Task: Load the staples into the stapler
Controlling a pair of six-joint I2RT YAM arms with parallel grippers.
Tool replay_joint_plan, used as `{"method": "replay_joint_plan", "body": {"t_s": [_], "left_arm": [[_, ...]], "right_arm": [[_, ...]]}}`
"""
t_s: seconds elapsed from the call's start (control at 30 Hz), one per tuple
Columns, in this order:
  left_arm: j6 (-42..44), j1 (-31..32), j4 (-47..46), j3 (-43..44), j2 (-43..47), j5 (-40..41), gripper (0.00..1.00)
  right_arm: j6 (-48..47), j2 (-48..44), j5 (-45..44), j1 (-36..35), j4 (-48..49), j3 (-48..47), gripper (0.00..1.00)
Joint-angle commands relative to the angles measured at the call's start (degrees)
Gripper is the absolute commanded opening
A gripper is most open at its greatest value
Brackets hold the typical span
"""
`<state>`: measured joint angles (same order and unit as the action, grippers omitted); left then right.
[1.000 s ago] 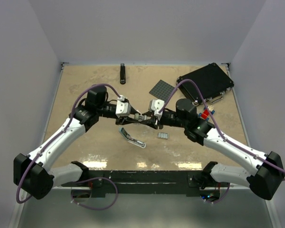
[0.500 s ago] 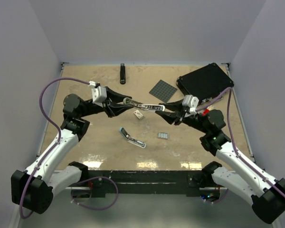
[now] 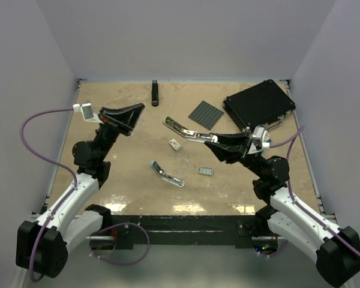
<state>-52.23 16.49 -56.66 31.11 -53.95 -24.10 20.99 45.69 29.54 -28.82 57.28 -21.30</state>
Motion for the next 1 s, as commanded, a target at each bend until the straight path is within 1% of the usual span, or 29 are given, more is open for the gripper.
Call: {"method": "replay_joint_plan", "body": {"t_s": [0.0,0.03,0.07,0.13,0.17,0.2,0.23,0.27,0.37,0.4,0.43,0.47,0.5,0.53,0.57,0.63,0.67,0.73,0.77,0.8,0.83,0.87,0.9,0.93,0.97], "left_arm": [[-5.08,-0.94,-4.16,0.87,0.79,13.74,0.00],[-3.95,-0.85,-3.03,1.84,0.61,12.68,0.00],[-0.19,-0.93,0.99,2.80,0.52,11.80,0.03],[4.22,-0.85,6.71,7.19,0.17,9.34,0.19],[8.76,-0.93,14.05,9.12,-0.27,8.37,0.34],[10.46,-0.85,18.65,13.58,-1.14,7.67,0.42],[11.61,-0.76,23.05,15.71,-1.68,7.66,0.48],[13.62,-0.67,29.27,18.78,-2.20,7.57,0.59],[17.06,1.17,33.80,20.74,-3.52,7.40,0.73],[18.29,1.96,34.16,21.09,-3.70,7.92,0.75],[20.22,4.32,34.51,21.35,-3.79,8.19,0.76],[26.59,5.90,36.95,23.18,-4.05,8.71,0.77],[30.91,7.66,38.54,24.42,-4.75,8.98,0.78],[35.83,10.72,40.91,25.56,-5.19,7.59,0.79],[44.15,11.80,42.15,27.58,-5.72,5.57,0.79],[50.35,12.77,43.74,28.56,-6.60,-1.10,0.80],[56.30,12.78,44.79,28.91,-6.69,-3.48,0.80],[61.52,12.86,46.11,29.09,-6.78,-8.32,0.80],[66.42,12.86,47.86,29.35,-6.95,-10.16,0.80],[68.73,12.86,48.92,29.53,-7.48,-13.75,0.80],[70.84,12.86,51.28,29.71,-7.83,-15.44,0.81],[74.69,12.86,52.69,30.23,-8.36,-17.28,0.80],[76.90,12.86,54.54,30.58,-9.58,-21.39,0.80],[79.27,12.95,58.99,31.11,-10.20,-23.08,0.80],[81.99,12.95,60.34,32.16,-10.90,-24.32,0.81]], "right_arm": [[4.15,-0.52,0.25,0.25,9.71,0.12,0.00],[3.36,-0.43,0.95,0.17,8.48,-0.40,0.00],[2.40,-0.43,0.96,0.17,6.12,-1.02,0.00],[-1.55,-0.52,0.61,0.25,2.77,-3.21,0.00],[-3.57,-0.52,0.69,0.17,-2.21,-5.22,0.00],[-6.72,-0.17,0.43,0.25,-4.08,-6.11,0.00],[-8.06,-0.08,0.26,0.17,-7.41,-6.91,0.00],[-10.34,0.27,-0.53,0.17,-8.57,-8.04,0.00],[-14.47,1.94,-1.41,0.25,-13.67,-10.68,0.00],[-15.19,2.47,-1.68,0.17,-14.29,-11.13,0.00],[-15.89,3.43,-1.77,0.17,-14.73,-11.57,0.00],[-16.85,4.05,-1.68,0.17,-15.87,-12.44,0.00],[-17.38,4.75,-1.24,0.25,-16.31,-12.89,0.00],[-17.83,5.80,-0.89,0.25,-17.19,-13.41,0.00],[-18.44,6.42,-0.45,0.17,-17.46,-14.03,0.00],[-19.14,7.13,0.60,0.17,-18.16,-14.47,0.00],[-19.84,7.83,1.04,0.25,-18.43,-14.82,0.00],[-20.20,8.36,2.53,0.25,-18.95,-15.17,0.00],[-20.64,8.80,3.06,0.25,-19.56,-15.44,0.00],[-20.64,9.06,3.50,0.25,-19.92,-15.61,0.00],[-20.73,9.15,4.20,0.17,-20.71,-15.79,0.00],[-20.73,9.41,5.25,0.25,-21.06,-16.14,0.00],[-20.73,9.68,5.79,0.17,-21.41,-16.32,0.00],[-20.73,9.77,6.23,0.25,-21.68,-16.40,0.00],[-20.73,9.94,7.10,0.25,-21.85,-16.58,0.00]]}}
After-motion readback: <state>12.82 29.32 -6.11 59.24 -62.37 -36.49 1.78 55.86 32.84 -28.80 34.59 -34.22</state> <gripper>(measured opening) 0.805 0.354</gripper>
